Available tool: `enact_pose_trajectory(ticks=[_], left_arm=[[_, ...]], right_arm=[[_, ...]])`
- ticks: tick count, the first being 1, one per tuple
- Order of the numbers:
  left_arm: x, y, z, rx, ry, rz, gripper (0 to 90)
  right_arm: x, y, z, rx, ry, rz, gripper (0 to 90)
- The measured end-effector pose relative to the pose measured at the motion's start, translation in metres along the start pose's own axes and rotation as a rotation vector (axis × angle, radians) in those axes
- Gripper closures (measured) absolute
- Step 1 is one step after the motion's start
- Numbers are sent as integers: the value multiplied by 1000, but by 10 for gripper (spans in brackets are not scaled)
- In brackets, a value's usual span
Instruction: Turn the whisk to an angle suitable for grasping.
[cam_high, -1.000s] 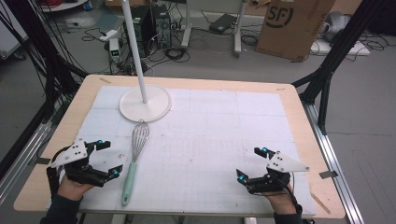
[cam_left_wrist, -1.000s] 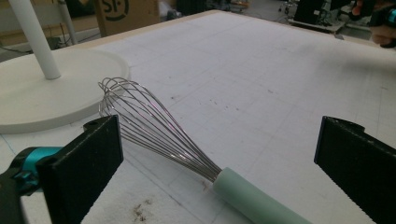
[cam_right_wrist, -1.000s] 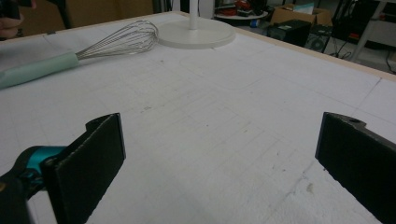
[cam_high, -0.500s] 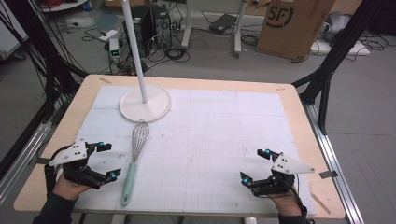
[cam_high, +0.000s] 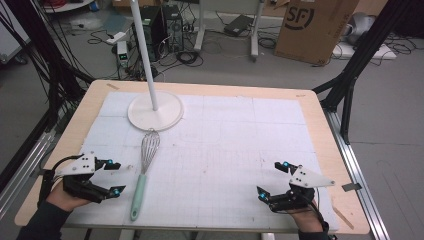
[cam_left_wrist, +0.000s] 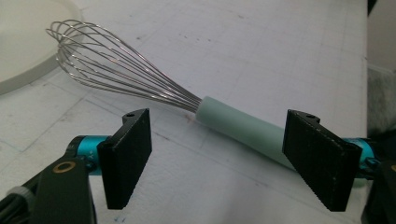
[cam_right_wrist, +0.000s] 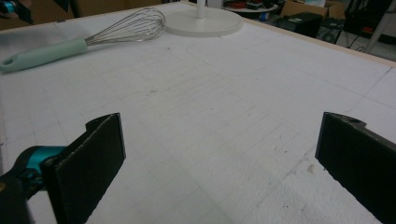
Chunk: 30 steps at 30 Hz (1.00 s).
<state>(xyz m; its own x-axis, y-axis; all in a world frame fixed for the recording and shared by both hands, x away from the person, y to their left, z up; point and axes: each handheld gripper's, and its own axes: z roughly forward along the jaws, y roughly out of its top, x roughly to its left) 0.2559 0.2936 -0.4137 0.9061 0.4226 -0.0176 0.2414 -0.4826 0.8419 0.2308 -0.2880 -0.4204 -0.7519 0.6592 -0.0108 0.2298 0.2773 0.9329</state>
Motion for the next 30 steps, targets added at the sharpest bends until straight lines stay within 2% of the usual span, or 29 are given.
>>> enact_pose_trajectory(ticks=[1,2,3,5,6,7,10,11,12,14,17,20,23,25,27,30], left_arm=[[-1,0,-1,26,-25,13,262],[-1,0,-1,26,-25,13,276],[-2,-1,-1,69,-30,30,292],[-2,0,-1,110,-24,45,335],[-2,0,-1,110,-24,45,358],[-3,2,-2,140,-29,67,380],[-3,3,-3,160,-43,83,473],[-4,5,-2,192,-68,92,511],[-4,5,-2,192,-68,92,550],[-6,5,-1,231,-93,101,610],[-7,6,1,253,-107,108,700],[-12,6,4,280,-106,139,785],[-15,7,7,308,-123,153,881],[-20,8,10,340,-153,175,896],[-23,8,13,352,-164,169,897],[-25,9,16,378,-177,185,898]], right_arm=[[0,0,0,0,-3,-3,4],[0,0,0,0,-4,-4,4],[0,0,1,3,-2,-4,4],[0,0,1,8,-6,-3,4],[0,0,2,6,-7,-4,4],[0,0,2,8,-5,-4,4],[0,0,3,12,-1,-6,4],[0,0,3,14,0,-4,4],[0,0,4,13,0,-5,4],[0,0,4,12,-1,-5,4],[0,0,5,8,-2,-5,4],[0,0,5,10,-2,-6,4],[-1,0,3,7,-5,-2,4],[-1,0,2,5,-10,0,4],[-2,0,1,6,-15,3,4],[-2,0,1,6,-14,8,4]])
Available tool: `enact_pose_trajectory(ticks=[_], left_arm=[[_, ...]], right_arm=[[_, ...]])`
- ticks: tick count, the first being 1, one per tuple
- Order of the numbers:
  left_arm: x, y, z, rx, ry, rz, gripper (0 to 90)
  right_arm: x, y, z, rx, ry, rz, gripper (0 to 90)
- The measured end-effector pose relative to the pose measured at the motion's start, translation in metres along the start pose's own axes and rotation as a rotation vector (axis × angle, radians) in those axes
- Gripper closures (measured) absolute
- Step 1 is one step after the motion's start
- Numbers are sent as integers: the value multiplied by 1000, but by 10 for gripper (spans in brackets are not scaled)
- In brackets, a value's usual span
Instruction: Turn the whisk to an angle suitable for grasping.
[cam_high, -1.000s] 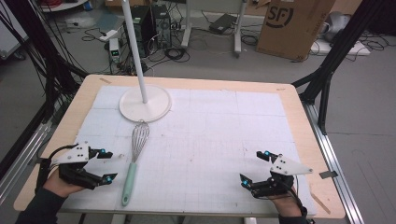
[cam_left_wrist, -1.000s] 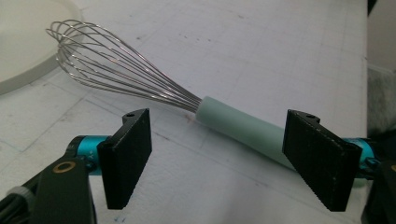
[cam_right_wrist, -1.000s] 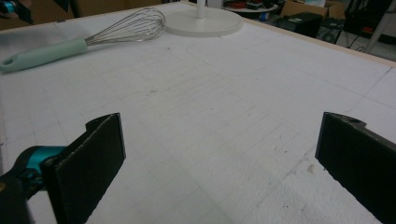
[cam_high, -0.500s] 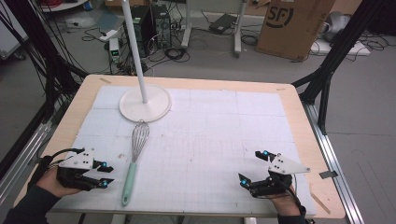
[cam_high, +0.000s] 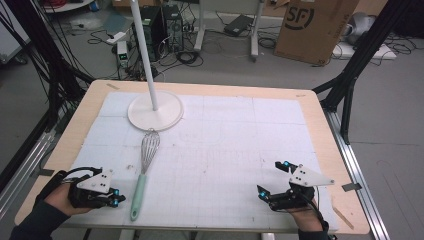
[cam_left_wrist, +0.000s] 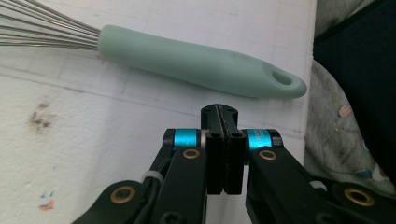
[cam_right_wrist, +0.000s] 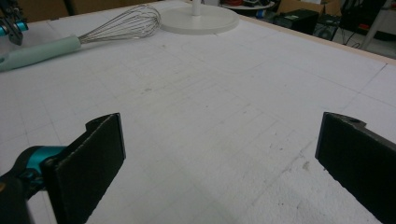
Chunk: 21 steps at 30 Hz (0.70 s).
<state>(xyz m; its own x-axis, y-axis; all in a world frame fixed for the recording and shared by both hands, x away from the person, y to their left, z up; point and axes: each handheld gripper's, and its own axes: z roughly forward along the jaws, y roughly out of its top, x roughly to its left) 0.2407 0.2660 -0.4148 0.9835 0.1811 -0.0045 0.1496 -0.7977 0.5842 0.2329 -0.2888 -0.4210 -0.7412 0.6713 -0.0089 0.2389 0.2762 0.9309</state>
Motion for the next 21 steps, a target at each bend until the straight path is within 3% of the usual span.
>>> enact_pose_trajectory(ticks=[8,21], left_arm=[[0,4,5,23,-15,13,898],[0,19,15,118,-30,43,900]], right_arm=[[-1,0,-1,-1,-6,-1,4],[-1,1,-4,-4,-10,-3,4]])
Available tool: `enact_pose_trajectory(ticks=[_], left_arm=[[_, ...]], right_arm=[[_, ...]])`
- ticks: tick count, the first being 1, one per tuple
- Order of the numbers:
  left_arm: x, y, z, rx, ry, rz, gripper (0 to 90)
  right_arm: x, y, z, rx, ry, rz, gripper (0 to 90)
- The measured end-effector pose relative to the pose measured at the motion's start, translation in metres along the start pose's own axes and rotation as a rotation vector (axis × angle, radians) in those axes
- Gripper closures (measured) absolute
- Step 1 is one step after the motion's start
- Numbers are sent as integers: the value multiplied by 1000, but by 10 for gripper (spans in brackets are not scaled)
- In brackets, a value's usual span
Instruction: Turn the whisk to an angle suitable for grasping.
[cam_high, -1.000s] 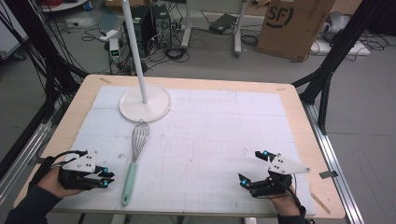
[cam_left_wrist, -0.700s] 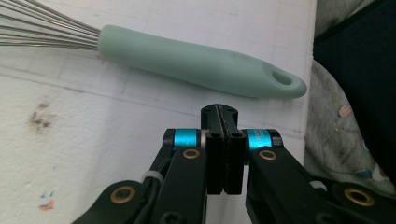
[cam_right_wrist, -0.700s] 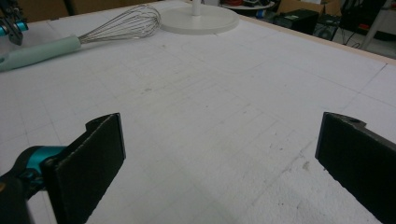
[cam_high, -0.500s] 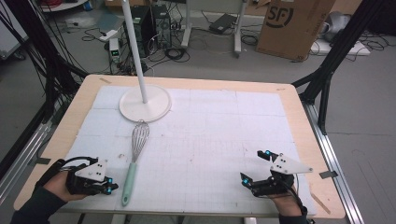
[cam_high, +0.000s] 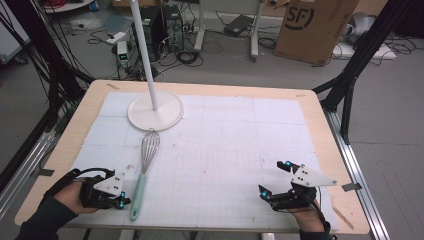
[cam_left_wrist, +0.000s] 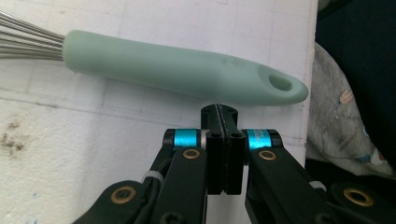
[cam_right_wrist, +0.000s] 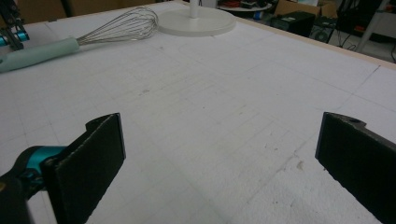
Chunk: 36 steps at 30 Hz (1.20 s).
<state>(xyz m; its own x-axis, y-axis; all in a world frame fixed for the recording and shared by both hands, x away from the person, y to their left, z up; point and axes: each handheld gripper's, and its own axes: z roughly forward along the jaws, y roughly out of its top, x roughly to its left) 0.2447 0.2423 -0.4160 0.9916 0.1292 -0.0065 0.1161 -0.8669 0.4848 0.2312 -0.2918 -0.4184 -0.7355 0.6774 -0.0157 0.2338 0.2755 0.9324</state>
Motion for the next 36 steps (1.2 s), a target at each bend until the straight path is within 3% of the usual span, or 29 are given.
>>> enact_pose_trajectory(ticks=[1,9,36], left_arm=[[1,3,1,28,-2,8,900],[2,11,3,57,-11,21,900],[1,23,15,59,-37,-7,900]], right_arm=[[0,0,0,-2,-2,-4,4],[0,0,-1,0,1,-2,4],[0,1,-1,-5,1,-1,4]])
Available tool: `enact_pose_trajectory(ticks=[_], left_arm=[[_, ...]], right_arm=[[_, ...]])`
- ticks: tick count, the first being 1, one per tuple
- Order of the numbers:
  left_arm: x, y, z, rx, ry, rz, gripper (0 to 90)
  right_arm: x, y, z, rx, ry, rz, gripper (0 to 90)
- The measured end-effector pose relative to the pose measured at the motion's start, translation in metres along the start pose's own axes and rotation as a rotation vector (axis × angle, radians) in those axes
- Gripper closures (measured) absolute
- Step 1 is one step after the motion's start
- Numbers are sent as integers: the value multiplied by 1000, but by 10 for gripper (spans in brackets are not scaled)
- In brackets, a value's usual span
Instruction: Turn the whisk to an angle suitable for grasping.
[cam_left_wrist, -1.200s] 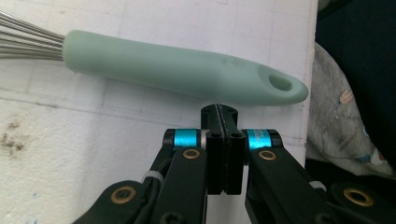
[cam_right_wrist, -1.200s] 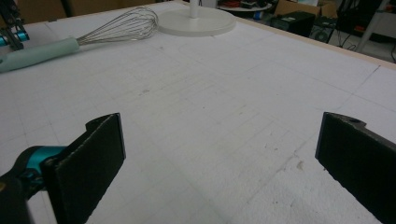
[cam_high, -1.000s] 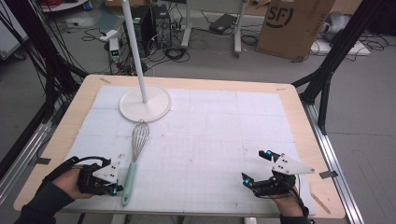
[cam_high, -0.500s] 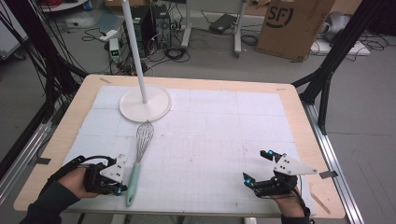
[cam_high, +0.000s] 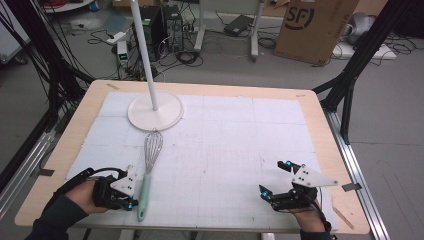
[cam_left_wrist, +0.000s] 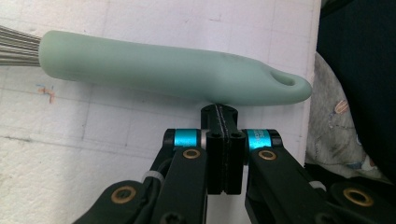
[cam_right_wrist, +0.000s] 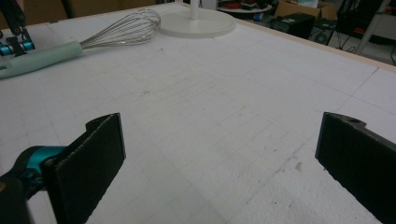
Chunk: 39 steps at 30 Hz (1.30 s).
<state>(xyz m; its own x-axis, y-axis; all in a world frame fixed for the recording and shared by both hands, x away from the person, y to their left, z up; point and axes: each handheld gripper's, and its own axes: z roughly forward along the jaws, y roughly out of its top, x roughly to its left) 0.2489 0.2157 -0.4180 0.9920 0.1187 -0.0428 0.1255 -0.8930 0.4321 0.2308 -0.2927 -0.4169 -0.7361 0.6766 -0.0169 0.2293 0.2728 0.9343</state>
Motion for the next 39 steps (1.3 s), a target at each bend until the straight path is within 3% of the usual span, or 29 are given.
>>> enact_pose_trajectory(ticks=[17,24,39], left_arm=[[-1,5,4,-12,-8,4,900],[-2,18,8,-45,-20,14,900],[-1,34,17,-30,-29,24,900]], right_arm=[[1,0,3,6,8,-5,4],[2,0,4,8,13,-4,4],[4,0,5,9,16,-11,4]])
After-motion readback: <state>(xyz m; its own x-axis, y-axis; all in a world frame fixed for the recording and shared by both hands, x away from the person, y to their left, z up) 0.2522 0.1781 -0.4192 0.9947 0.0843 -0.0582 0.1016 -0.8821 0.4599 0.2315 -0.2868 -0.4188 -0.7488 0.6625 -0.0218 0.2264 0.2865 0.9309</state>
